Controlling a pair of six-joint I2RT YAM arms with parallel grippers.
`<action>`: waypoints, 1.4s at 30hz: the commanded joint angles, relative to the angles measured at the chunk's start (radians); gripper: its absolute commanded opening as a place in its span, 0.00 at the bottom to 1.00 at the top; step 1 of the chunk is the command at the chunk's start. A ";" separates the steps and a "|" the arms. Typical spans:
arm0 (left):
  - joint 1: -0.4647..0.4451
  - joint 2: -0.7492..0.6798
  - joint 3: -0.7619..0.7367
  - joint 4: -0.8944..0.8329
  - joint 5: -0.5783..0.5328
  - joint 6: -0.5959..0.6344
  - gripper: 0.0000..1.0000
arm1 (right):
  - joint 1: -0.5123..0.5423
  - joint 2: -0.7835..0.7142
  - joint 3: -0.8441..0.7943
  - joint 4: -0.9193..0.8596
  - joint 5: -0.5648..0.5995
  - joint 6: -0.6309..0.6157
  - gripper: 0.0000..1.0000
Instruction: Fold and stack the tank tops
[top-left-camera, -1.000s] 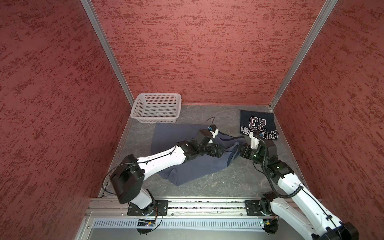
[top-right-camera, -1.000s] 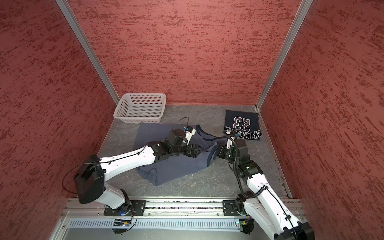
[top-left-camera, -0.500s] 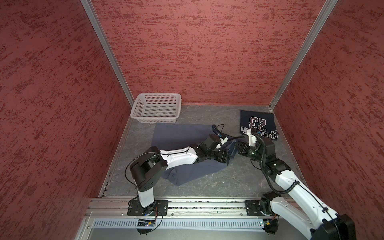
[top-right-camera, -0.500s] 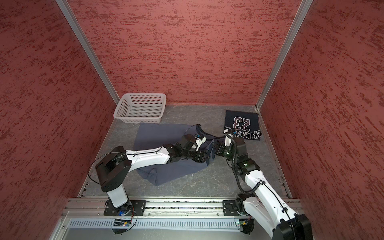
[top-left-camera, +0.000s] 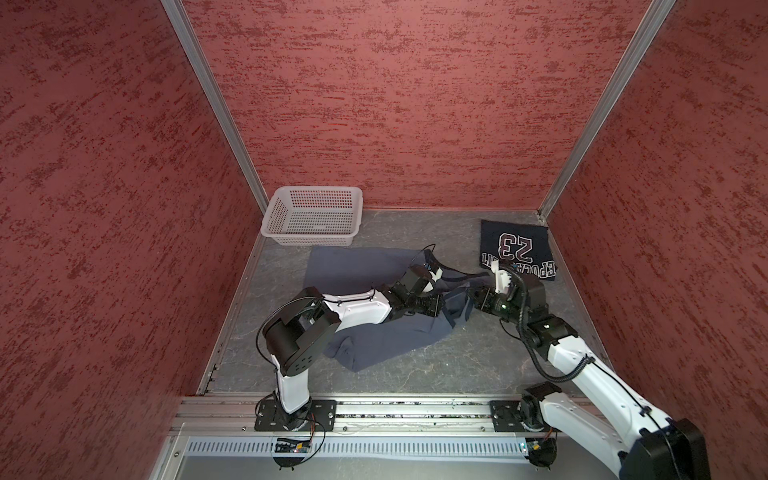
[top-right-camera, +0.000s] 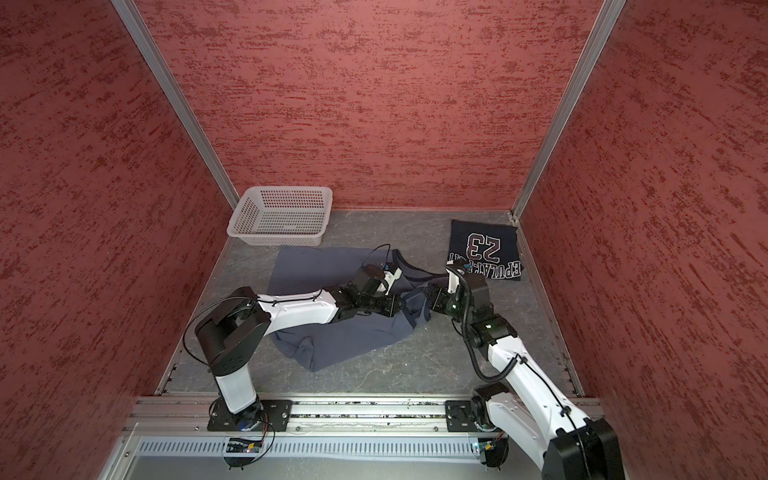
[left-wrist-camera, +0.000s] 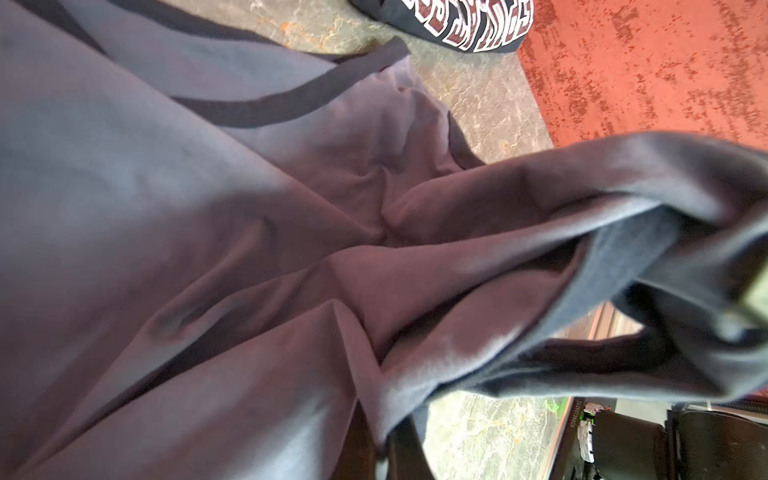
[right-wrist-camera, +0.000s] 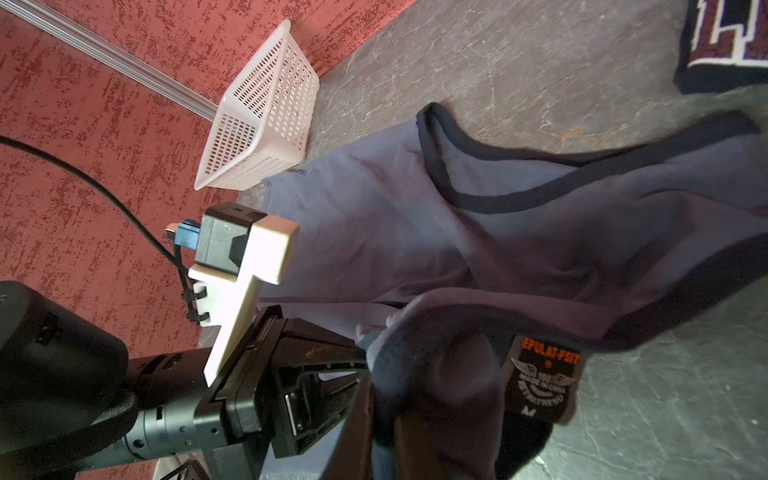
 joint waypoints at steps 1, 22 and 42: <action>0.033 -0.049 -0.047 0.000 -0.053 -0.025 0.01 | -0.013 -0.044 0.015 -0.014 0.005 -0.012 0.11; 0.077 -0.065 -0.058 -0.018 -0.052 -0.013 0.06 | -0.140 0.269 0.189 -0.307 0.439 -0.133 0.49; 0.112 -0.025 0.006 -0.086 -0.078 -0.003 0.09 | -0.135 0.310 0.014 0.058 -0.039 0.078 0.53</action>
